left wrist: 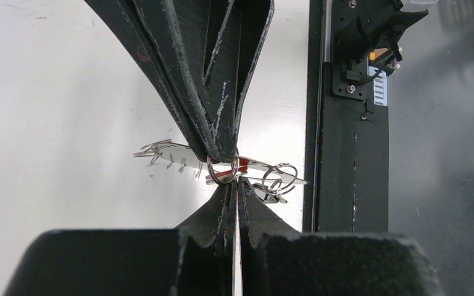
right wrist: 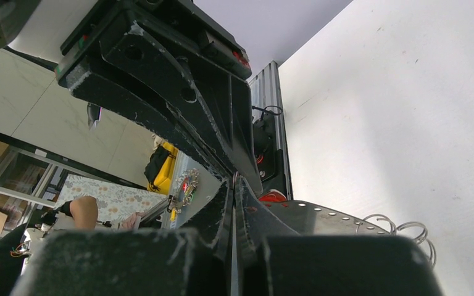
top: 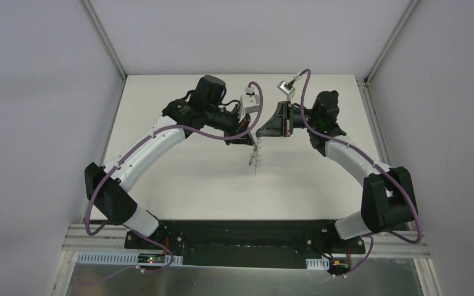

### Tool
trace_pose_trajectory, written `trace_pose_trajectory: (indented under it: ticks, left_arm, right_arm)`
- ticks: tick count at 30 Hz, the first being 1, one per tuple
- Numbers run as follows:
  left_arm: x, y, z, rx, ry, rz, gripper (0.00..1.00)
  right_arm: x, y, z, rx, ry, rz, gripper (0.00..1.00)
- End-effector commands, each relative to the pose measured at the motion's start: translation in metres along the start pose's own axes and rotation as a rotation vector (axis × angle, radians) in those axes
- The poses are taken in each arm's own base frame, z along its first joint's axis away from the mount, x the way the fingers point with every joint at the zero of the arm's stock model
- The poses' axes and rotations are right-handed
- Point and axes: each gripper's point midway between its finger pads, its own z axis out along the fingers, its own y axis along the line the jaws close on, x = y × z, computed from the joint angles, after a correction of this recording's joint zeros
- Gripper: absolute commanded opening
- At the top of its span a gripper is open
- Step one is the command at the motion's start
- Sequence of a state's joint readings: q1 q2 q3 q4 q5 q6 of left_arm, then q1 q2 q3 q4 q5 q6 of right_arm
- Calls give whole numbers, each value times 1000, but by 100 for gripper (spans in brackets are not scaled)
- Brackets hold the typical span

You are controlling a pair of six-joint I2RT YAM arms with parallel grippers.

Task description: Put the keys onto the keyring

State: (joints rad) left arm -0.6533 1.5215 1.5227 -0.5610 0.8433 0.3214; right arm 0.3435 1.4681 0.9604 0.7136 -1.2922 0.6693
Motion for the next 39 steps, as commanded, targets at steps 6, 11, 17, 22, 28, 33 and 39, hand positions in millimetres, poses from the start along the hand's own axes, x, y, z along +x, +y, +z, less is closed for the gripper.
trace_pose_trajectory:
  ticks: [6, 11, 17, 22, 28, 33, 39]
  left_arm:
    - [-18, -8, -2, -35, -33, -40, 17]
    - [-17, -9, -4, -32, -29, -52, 30]
    - [-23, -2, -14, -28, -60, -81, 37]
    - [-34, 7, -22, -8, -130, -129, 43]
    - [-50, 11, -16, 47, -195, -217, 45]
    - [-52, 7, -8, 115, -218, -302, 42]
    - [-38, 5, -4, 127, -195, -348, 41]
  right_arm:
    - [-21, 7, -3, 13, -65, -101, 0]
    - [-20, 8, -6, 13, -62, -113, 0]
    - [-13, 11, -10, -4, -33, -139, 0]
    - [-7, 13, -11, -21, -8, -151, 0]
    - [-6, 14, -10, -27, 0, -153, 0]
    - [-7, 15, -11, -25, -4, -154, 0]
    - [-7, 13, -10, -22, -8, -152, 0]
